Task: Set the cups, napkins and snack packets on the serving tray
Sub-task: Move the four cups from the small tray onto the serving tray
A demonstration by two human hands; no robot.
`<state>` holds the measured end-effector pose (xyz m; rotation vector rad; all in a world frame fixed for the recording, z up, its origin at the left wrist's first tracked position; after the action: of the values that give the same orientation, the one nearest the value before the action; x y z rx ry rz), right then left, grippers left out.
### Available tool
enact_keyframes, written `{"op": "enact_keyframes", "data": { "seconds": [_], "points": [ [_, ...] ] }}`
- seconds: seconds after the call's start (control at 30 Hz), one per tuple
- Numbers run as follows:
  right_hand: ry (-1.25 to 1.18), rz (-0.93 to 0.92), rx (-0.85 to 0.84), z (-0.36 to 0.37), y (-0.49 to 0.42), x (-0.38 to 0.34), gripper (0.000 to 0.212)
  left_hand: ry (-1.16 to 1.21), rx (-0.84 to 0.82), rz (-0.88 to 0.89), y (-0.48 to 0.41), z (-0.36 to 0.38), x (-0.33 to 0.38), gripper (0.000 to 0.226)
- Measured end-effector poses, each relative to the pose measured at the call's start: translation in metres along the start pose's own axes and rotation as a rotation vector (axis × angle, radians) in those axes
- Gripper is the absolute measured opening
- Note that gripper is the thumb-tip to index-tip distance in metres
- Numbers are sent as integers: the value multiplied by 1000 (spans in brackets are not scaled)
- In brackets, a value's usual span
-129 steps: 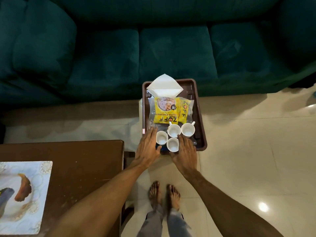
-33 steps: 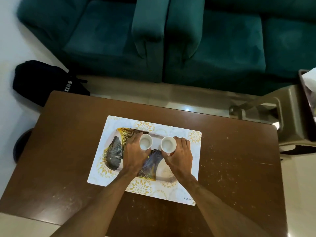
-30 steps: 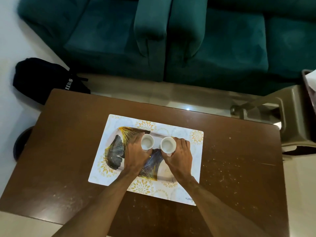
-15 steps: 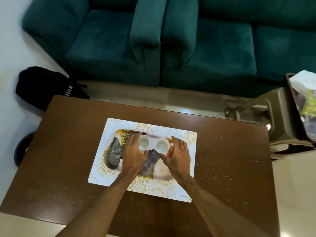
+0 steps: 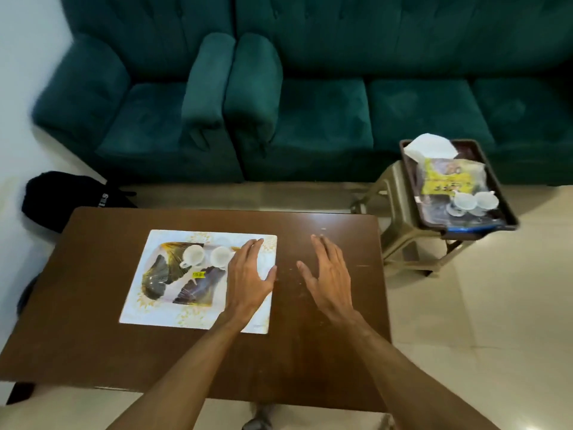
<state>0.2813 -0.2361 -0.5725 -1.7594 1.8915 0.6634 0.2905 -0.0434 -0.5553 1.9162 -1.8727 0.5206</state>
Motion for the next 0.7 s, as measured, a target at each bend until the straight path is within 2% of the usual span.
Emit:
{"op": "enact_keyframes", "data": {
  "seconds": [0.2,0.4,0.57,0.7],
  "points": [
    [54,37,59,-142,35,112,71,26,-50,36,38,60,161,71],
    [65,132,137,-258,49,216,69,49,-170,173,41,124,304,74],
    [115,184,180,-307,31,284,68,44,-218,246,14,175,377,75],
    [137,214,170,-323,-2,333,70,43,-245,222,-22,221,405,75]
  ]
}}
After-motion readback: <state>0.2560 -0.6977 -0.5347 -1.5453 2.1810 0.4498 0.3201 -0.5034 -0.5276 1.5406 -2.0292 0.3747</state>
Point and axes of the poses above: each hand's wrist, its own y-axis away from the middle knuckle, its own z-axis out of the palm, x = y × z, the point moved 6 cm from there along -y, towards the middle knuckle, and after that the axes turned 2 degrees about -x, right-handed, at the moved point
